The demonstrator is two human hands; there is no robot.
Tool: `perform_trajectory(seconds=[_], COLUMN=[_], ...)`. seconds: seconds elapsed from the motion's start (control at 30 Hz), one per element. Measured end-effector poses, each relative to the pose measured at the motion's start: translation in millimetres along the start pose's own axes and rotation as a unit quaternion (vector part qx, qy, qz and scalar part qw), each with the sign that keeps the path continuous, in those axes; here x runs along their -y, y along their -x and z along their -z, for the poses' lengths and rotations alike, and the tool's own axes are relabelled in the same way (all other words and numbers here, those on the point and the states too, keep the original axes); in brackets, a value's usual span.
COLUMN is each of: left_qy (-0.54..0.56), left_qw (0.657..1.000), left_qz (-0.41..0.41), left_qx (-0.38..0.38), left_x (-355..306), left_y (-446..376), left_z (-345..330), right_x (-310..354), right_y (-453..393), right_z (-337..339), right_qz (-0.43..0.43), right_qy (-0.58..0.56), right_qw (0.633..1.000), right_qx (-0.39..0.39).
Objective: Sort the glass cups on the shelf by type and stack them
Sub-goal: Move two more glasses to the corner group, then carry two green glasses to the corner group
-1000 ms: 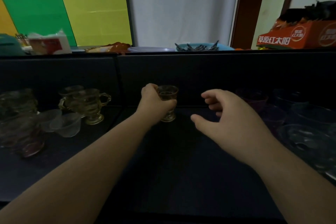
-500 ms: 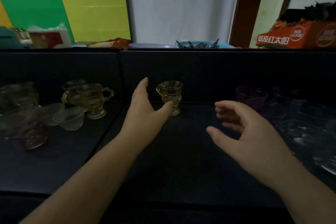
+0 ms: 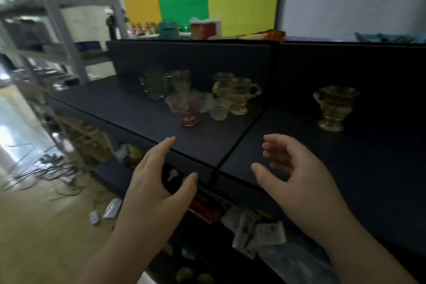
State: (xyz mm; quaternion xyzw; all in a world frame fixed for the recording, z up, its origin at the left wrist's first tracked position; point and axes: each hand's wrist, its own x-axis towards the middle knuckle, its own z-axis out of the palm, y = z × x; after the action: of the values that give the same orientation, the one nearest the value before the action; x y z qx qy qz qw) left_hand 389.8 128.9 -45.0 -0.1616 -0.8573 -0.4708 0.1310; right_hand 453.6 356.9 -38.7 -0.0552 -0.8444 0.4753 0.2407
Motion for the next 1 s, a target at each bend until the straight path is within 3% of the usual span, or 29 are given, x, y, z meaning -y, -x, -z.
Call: perform_trajectory(seconds=[0.17,0.4,0.8,1.0], left_qy=[-0.031,-0.006,0.066,0.070], left_qw=[0.998,0.999,0.990,0.987], left_qz=[0.017,-0.009,-0.091,-0.125], left_qx=[-0.047,-0.049,0.080,0.073], left_x=[60,141,177,204], left_y=[-3,-61,-188,-270], left_z=[69,138,115,119], right_x=[35,71,71,80], right_y=[-16,-43,-110,-168], right_z=[-93,-199,-243,-289], right_qz=[0.030,0.037,-0.022,0.016], right_qy=[-0.006,0.002,0.084,0.082], right_qw=[0.998,0.999,0.994,0.996], right_qx=[0.050,0.014,-0.064,-0.044])
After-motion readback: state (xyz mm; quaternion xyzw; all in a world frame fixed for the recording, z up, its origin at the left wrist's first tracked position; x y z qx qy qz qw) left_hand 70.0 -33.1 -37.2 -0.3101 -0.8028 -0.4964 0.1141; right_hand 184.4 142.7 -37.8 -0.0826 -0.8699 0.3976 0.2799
